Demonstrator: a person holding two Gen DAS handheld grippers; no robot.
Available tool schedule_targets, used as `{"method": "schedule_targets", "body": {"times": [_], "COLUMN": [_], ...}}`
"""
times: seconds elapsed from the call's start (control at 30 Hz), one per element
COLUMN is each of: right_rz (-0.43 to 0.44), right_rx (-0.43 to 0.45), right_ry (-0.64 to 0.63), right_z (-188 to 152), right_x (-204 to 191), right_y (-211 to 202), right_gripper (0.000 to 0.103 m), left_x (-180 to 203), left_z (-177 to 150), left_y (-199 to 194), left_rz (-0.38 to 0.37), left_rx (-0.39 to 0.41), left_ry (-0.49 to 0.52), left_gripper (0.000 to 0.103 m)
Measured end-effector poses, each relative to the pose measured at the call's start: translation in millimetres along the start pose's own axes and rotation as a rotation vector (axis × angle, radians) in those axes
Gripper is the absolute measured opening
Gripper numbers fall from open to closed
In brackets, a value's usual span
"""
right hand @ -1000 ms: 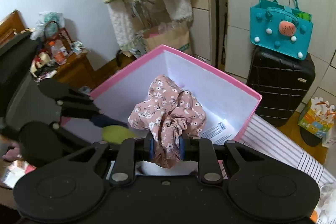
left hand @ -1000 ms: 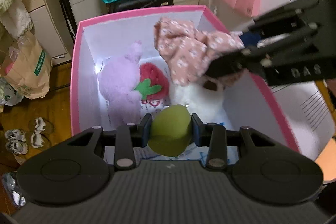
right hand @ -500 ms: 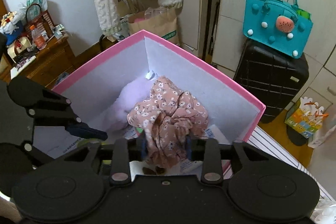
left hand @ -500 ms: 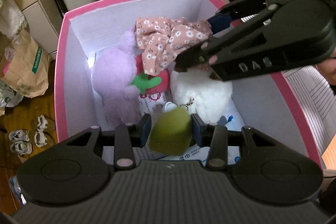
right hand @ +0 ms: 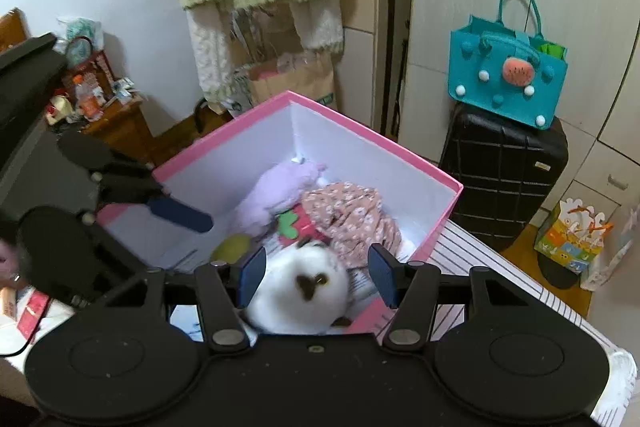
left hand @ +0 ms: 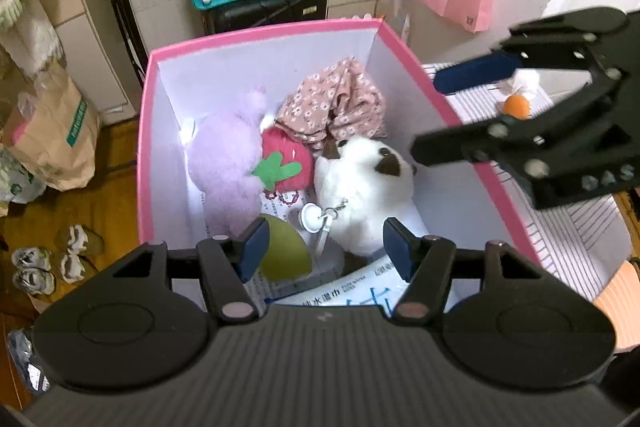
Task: Organize soft objects
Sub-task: 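Withdraw the left tool toward the orange sponge while the right tool moves to the mesh puff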
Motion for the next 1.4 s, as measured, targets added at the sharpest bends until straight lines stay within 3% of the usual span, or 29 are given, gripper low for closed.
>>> {"method": "schedule_targets", "body": {"times": [0.23, 0.73, 1.07, 1.4], "right_rz": [0.051, 0.048, 0.001, -0.037], "right_rx": [0.05, 0.081, 0.099, 0.073], "right_ry": [0.021, -0.015, -0.012, 0.037], "right_z": [-12, -39, -71, -123], "right_x": [-22, -56, -62, -49], "right_y": [-43, -114, -154, -165], "right_gripper": [0.062, 0.062, 0.064, 0.065], "left_x": [19, 63, 89, 124], "left_z": [-9, -37, -56, -71], "left_y": [-36, -97, -110, -102], "left_rz": [-0.006, -0.034, -0.063, -0.11], "left_rx": [0.03, 0.06, 0.057, 0.061], "left_ry": [0.055, 0.152, 0.191, 0.21], "left_gripper": [0.063, 0.065, 0.066, 0.067]}}
Point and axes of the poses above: each gripper's, at about its wrist camera, not at the fingertips, and y roughly the way its jaws point, x to its right, z to its top, the point moved 6 cm from there along y, roughly the way its jaws point, and after that the axes turned 12 degrees about -y, right-handed, at the moved point
